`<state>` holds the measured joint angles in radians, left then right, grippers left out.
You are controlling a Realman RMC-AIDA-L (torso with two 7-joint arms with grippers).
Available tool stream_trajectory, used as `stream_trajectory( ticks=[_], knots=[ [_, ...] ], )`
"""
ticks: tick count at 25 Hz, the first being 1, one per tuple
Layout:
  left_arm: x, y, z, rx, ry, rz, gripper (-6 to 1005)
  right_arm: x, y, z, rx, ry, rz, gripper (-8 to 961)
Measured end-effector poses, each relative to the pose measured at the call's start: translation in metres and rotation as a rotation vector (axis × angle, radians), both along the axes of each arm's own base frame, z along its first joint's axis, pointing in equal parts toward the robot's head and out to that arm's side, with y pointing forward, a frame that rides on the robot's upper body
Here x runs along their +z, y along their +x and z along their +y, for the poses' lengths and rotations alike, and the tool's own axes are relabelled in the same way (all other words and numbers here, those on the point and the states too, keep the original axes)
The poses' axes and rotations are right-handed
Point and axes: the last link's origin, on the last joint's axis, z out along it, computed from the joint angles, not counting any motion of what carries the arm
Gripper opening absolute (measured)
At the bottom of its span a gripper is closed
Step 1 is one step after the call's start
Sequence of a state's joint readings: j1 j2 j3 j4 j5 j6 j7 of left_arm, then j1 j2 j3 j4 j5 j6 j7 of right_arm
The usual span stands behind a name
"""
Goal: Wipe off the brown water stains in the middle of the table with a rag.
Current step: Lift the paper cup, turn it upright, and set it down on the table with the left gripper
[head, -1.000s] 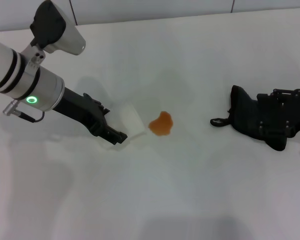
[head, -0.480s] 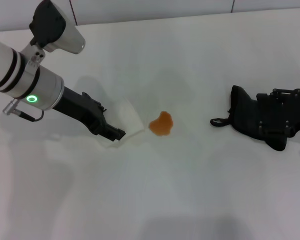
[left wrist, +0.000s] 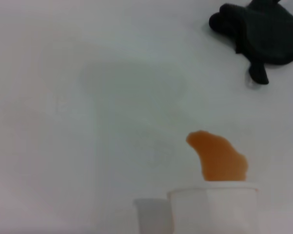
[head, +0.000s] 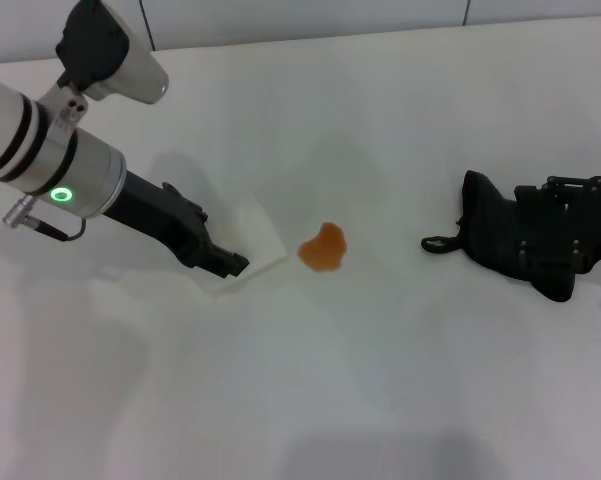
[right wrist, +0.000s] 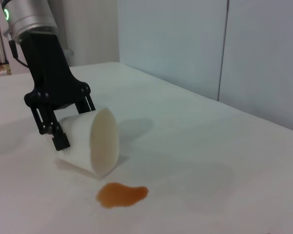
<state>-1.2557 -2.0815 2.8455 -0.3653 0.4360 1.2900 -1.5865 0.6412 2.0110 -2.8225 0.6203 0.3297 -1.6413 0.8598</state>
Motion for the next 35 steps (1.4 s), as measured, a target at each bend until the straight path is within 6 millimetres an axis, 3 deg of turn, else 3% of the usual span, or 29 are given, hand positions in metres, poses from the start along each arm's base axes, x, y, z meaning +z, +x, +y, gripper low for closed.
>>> stream_trajectory(
  ticks=[6,15,24,35],
  knots=[
    [0.014,0.004,0.006,0.044,0.050,-0.069,591,0.000,0.001,0.000,-0.001,0.001,-0.002,707],
    [0.040,0.005,0.005,0.076,0.117,-0.264,599,0.002,0.002,-0.002,-0.006,0.007,-0.001,707],
    [0.043,-0.025,-0.013,0.090,0.205,-0.454,604,0.002,0.003,-0.002,-0.008,0.008,-0.001,708],
    [0.028,-0.056,-0.040,0.016,0.321,-0.597,611,0.001,0.001,-0.001,-0.004,0.015,0.011,708]
  ],
)
